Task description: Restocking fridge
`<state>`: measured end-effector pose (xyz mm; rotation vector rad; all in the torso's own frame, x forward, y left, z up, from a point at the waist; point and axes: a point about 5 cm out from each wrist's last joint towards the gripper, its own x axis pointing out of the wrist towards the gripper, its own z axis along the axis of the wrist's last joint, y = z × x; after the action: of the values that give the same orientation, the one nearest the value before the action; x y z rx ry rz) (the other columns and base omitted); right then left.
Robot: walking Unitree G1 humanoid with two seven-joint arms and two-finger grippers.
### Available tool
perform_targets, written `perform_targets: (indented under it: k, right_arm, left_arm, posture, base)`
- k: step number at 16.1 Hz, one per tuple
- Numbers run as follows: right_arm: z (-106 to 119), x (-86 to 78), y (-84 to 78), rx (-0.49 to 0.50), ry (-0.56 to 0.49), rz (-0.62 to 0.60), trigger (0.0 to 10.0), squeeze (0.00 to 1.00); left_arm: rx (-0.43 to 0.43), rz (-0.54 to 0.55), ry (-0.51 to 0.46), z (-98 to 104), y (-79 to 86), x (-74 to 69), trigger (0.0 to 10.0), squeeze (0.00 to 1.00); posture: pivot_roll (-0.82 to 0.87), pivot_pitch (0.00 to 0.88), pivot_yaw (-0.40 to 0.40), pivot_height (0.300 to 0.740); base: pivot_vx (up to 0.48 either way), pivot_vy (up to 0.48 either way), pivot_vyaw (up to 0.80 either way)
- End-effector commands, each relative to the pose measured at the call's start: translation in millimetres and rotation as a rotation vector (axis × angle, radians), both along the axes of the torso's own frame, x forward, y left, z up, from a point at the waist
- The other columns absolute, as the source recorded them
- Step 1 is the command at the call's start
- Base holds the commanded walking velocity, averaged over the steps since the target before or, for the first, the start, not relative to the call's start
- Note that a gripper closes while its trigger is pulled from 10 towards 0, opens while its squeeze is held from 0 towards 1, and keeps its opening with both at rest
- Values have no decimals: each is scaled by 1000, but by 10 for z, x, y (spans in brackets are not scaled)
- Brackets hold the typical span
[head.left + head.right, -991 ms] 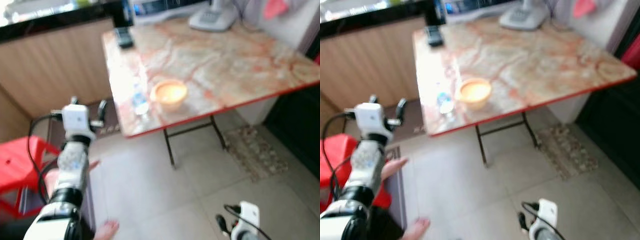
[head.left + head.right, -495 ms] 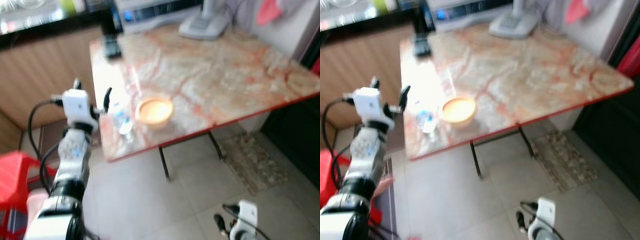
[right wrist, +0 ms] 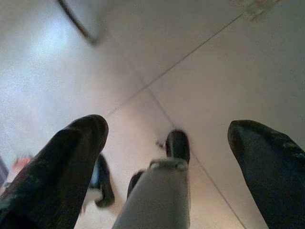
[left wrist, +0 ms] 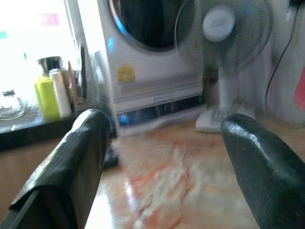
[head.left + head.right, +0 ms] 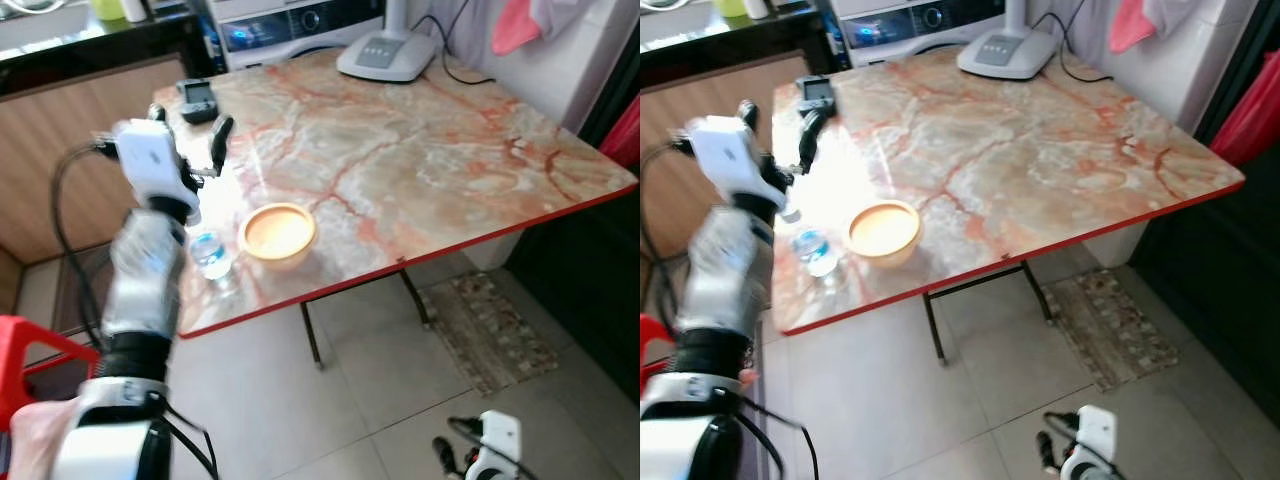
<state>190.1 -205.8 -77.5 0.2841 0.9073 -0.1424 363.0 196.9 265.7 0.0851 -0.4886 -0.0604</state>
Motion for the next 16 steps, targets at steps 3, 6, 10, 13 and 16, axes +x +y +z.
perform_targets:
  k: [3, 6, 10, 13, 16]
  right_arm:
    - [-82, -178, -23, -17, 63, 31, 10000, 0]
    - [-125, -282, -26, -24, 90, 52, 10000, 0]
    - [-145, -364, -78, -37, 103, 83, 10000, 0]
    - [-142, -381, -110, -40, 99, 87, 10000, 0]
    - [-142, -393, -128, -39, 98, 93, 10000, 0]
  left_arm:
    - [17, 20, 196, 125, 85, -26, 10000, 0]
    - [9, 33, 388, 208, 185, -123, 10000, 0]
    - [29, -58, 649, -87, 233, -295, 10000, 0]
    - [70, -99, 687, -18, 157, -315, 10000, 0]
    - [91, -95, 685, 30, 139, -347, 10000, 0]
  posture:
    - [122, 161, 60, 740]
    - [132, 172, 41, 740]
    - [136, 200, 29, 740]
    - [129, 213, 30, 740]
    - [129, 203, 23, 740]
  base:
    - [0, 0, 0]
    - [0, 0, 0]
    - [0, 0, 0]
    - [0, 0, 0]
    - [0, 0, 0]
